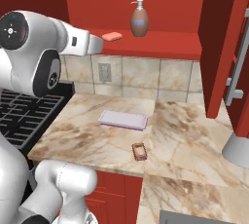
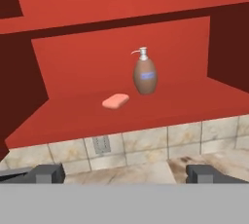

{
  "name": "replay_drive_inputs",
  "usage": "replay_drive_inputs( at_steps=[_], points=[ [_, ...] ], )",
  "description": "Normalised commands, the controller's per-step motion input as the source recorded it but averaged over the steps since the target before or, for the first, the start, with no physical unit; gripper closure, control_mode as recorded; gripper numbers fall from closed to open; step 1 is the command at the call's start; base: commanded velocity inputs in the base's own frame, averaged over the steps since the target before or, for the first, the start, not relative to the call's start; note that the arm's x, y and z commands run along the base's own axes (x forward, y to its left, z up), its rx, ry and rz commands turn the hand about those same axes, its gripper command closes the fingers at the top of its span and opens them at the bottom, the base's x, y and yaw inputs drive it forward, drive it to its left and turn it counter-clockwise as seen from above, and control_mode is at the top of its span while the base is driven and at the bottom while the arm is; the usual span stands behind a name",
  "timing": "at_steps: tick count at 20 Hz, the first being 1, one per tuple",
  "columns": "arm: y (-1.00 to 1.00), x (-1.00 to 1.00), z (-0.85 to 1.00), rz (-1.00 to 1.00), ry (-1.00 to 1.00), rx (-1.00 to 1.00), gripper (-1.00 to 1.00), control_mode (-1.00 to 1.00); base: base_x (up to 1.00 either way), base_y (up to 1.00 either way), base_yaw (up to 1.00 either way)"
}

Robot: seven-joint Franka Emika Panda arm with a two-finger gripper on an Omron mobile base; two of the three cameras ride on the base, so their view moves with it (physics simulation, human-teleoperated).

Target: Pick the bar soap and bar soap from the cabinet and place them on the counter.

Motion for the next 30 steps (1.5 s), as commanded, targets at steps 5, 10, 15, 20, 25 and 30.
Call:
replay_drive_inputs(
  at_steps=[5, 10, 15, 20, 25, 30],
  points=[
    [0.09, 0.16, -0.01, 0.01, -0.05, 0.03, -1.00, -1.00, 0.00, 0.00, 0.00],
    [0.04, 0.21, 0.00, 0.00, 0.00, 0.01, -1.00, -1.00, 0.00, 0.00, 0.00],
    [0.01, 0.22, 0.00, 0.00, 0.02, 0.00, -1.00, -1.00, 0.00, 0.00, 0.00],
    [0.00, 0.23, 0.00, 0.00, 0.04, 0.00, -1.00, -1.00, 0.00, 0.00, 0.00],
    [0.01, 0.20, 0.00, 0.00, 0.03, 0.00, -1.00, -1.00, 0.00, 0.00, 0.00],
    [0.01, 0.17, -0.01, 0.00, 0.00, 0.00, -1.00, -1.00, 0.00, 0.00, 0.00]
  ],
)
